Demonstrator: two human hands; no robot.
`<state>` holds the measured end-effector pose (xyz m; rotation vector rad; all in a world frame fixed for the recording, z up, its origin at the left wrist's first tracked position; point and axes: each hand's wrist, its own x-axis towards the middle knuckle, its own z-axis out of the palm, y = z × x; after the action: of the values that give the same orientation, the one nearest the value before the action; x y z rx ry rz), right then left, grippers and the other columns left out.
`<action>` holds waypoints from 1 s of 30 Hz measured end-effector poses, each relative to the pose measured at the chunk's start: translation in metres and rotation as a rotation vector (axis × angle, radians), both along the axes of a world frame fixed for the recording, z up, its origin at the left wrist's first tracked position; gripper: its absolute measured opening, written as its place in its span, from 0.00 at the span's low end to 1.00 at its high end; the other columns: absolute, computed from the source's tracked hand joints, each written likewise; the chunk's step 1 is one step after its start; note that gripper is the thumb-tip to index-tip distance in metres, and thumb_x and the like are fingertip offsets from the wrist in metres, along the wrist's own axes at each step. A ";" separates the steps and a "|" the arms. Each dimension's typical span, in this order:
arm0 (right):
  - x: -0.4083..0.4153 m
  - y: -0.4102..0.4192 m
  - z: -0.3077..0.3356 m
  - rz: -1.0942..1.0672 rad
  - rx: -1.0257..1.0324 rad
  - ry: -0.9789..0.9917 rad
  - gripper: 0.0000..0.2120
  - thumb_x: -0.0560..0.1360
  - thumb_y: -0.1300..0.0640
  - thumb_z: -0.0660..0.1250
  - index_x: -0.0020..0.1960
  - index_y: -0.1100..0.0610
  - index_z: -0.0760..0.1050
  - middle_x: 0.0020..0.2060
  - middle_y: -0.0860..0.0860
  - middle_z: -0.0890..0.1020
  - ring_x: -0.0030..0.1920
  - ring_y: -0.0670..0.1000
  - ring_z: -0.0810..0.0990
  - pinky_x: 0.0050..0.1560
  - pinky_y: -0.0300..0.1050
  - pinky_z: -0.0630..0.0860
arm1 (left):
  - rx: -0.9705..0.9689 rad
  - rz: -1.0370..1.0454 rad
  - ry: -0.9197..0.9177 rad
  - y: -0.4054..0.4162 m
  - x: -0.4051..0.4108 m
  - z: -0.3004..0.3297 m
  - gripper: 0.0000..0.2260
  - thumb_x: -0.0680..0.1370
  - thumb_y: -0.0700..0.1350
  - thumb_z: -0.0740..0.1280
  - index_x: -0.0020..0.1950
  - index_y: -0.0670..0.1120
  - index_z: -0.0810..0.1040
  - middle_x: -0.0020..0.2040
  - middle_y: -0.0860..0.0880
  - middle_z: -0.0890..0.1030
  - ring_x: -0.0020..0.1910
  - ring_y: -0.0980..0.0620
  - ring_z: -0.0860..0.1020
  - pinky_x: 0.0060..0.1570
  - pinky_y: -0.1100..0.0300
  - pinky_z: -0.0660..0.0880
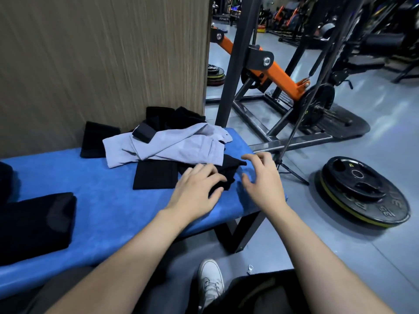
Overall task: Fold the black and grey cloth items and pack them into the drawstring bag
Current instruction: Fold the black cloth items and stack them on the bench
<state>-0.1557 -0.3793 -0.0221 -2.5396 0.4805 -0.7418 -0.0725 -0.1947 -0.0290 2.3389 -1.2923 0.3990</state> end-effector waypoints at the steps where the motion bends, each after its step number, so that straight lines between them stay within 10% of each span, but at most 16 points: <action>1: 0.004 -0.005 -0.002 -0.024 -0.022 0.019 0.23 0.70 0.63 0.68 0.64 0.51 0.75 0.58 0.52 0.71 0.55 0.56 0.75 0.55 0.57 0.75 | 0.006 -0.019 0.000 -0.004 0.000 -0.002 0.12 0.77 0.54 0.64 0.58 0.55 0.80 0.52 0.56 0.75 0.52 0.52 0.72 0.51 0.56 0.68; 14: 0.032 -0.001 -0.003 -0.021 -0.088 0.041 0.05 0.73 0.57 0.66 0.49 0.52 0.77 0.47 0.48 0.80 0.49 0.56 0.76 0.52 0.52 0.70 | 0.081 0.221 -0.085 -0.008 0.014 -0.014 0.17 0.74 0.63 0.62 0.53 0.52 0.74 0.52 0.55 0.75 0.55 0.49 0.72 0.55 0.54 0.68; 21: 0.008 -0.003 0.016 -0.022 0.414 -0.069 0.01 0.78 0.56 0.65 0.48 0.53 0.74 0.37 0.48 0.81 0.39 0.54 0.79 0.48 0.55 0.77 | 0.099 0.359 0.121 0.005 0.035 -0.023 0.31 0.75 0.66 0.62 0.70 0.47 0.69 0.68 0.45 0.72 0.70 0.44 0.67 0.70 0.52 0.60; 26: -0.011 0.003 0.042 0.003 0.659 -0.259 0.05 0.80 0.55 0.65 0.47 0.56 0.76 0.43 0.65 0.80 0.38 0.54 0.78 0.44 0.57 0.78 | 0.034 0.323 0.022 0.002 0.028 -0.019 0.26 0.75 0.63 0.66 0.66 0.47 0.74 0.57 0.46 0.74 0.60 0.43 0.72 0.66 0.53 0.62; 30: -0.016 0.016 0.052 0.034 0.691 -0.310 0.05 0.80 0.55 0.65 0.48 0.55 0.77 0.41 0.57 0.82 0.41 0.51 0.80 0.50 0.57 0.78 | -0.101 0.278 0.034 -0.001 0.006 -0.007 0.28 0.70 0.66 0.69 0.62 0.50 0.75 0.54 0.52 0.74 0.56 0.49 0.72 0.59 0.56 0.64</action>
<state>-0.1715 -0.3637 0.0301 -1.7559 0.4813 -0.7727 -0.0670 -0.1958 -0.0355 2.4323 -0.9101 0.4958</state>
